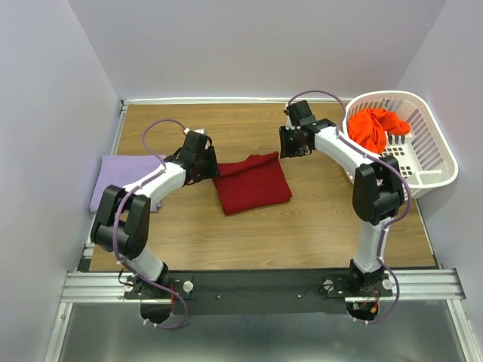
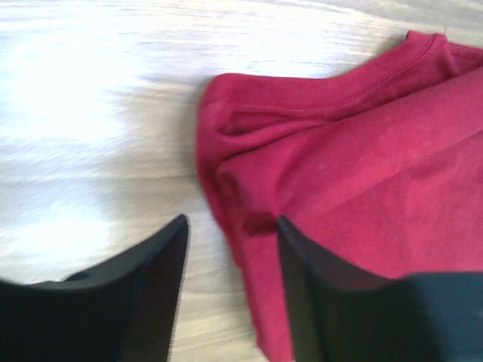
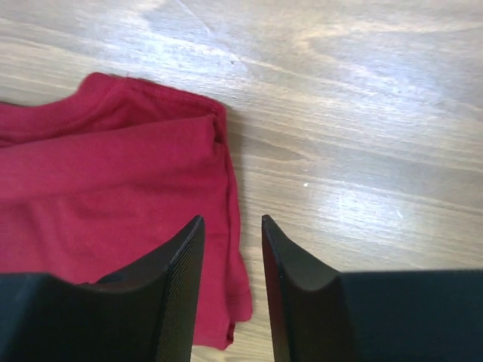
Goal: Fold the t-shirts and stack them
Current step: Fold the tshirt
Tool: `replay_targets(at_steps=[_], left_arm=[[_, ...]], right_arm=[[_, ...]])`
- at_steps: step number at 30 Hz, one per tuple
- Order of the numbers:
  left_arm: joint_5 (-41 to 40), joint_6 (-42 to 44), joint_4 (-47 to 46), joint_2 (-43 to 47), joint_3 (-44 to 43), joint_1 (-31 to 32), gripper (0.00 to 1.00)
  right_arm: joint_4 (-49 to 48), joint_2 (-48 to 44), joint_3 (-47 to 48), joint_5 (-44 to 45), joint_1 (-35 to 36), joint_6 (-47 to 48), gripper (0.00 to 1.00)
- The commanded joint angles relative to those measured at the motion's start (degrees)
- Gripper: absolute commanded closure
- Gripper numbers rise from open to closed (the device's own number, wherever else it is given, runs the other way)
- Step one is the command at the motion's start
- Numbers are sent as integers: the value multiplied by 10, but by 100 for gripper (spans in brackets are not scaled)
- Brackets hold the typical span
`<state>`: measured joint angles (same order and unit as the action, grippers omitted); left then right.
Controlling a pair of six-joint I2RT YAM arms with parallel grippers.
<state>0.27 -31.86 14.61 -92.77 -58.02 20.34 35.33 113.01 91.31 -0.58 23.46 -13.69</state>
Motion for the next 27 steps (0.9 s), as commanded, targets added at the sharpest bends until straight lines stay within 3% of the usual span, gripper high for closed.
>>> replay_targets(at_steps=[1, 5, 10, 12, 15, 20, 27], left_arm=[[-40, -15, -8, 78, 26, -1, 38], [-36, -10, -19, 154, 57, 25, 39], [32, -35, -77, 156, 101, 68, 58], [46, -38, -105, 119, 95, 68, 66], [39, -44, -123, 50, 57, 56, 70], [68, -79, -180, -45, 9, 1, 71], [104, -86, -179, -187, -99, -49, 72]], right_arm=[[-31, -57, -17, -41, -5, 10, 55], [-91, -106, -73, -131, -5, 11, 56], [-140, -81, -109, -223, -6, -2, 62], [-163, -55, -108, -232, -6, -13, 63], [-185, -25, -90, -242, -5, -19, 64], [-199, 66, -17, -227, -9, -18, 64], [-235, 149, 47, -222, -32, -43, 64]])
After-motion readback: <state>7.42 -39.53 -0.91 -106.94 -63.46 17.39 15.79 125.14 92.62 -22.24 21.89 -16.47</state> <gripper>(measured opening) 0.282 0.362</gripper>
